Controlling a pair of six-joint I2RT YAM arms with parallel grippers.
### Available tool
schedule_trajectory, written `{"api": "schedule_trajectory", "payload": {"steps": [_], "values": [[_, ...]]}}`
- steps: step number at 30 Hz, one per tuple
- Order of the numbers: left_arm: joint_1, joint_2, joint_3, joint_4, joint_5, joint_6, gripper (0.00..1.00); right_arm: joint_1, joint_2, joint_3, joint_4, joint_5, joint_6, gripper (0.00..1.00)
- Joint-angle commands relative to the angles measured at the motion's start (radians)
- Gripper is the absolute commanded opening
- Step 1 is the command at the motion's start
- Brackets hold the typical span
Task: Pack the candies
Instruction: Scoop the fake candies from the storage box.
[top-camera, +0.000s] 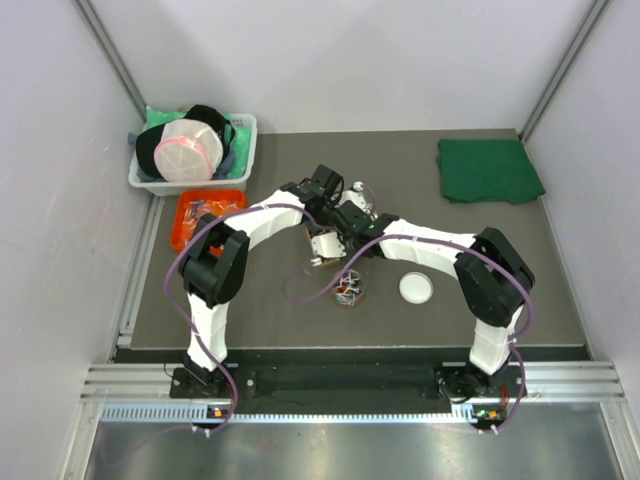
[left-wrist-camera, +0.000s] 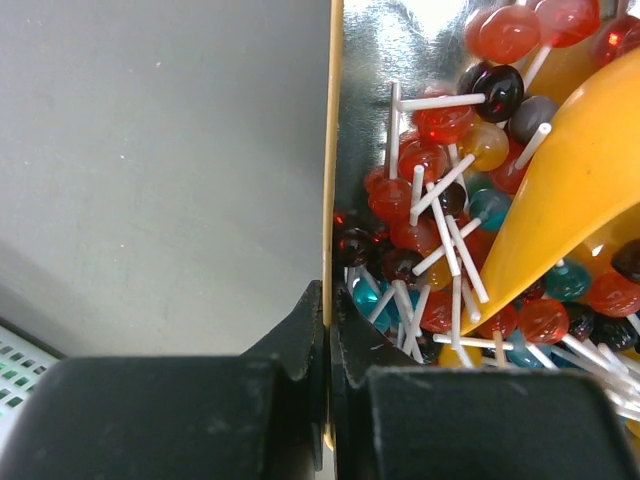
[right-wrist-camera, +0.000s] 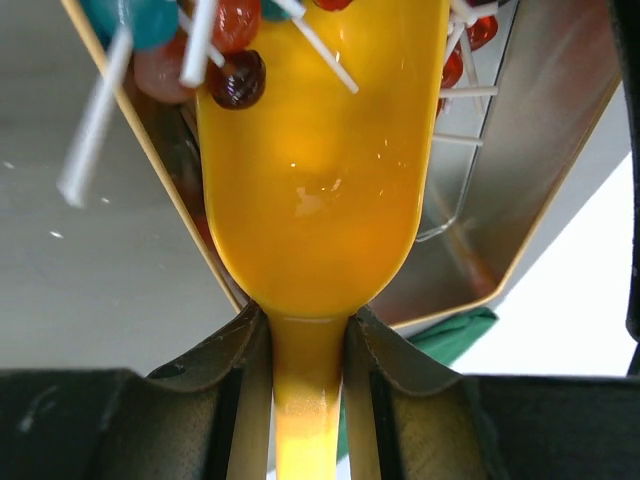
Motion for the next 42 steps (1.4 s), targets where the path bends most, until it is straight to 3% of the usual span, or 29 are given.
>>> {"api": "schedule_trajectory", "payload": {"steps": [1,21,42], "values": [[-0.022,-0.061,0.001,0.035,0.054,-0.008,0.00,0.008,0.008,-0.001,-0.037,-0.080,0.103,0.00],[-0.022,-0.073,-0.024,0.040,0.052,-0.008,0.00,-0.041,-0.009,0.046,-0.121,-0.171,0.260,0.00],[-0.024,-0.077,-0.041,0.032,0.049,-0.001,0.00,-0.135,-0.024,0.097,-0.118,-0.169,0.265,0.00]]}}
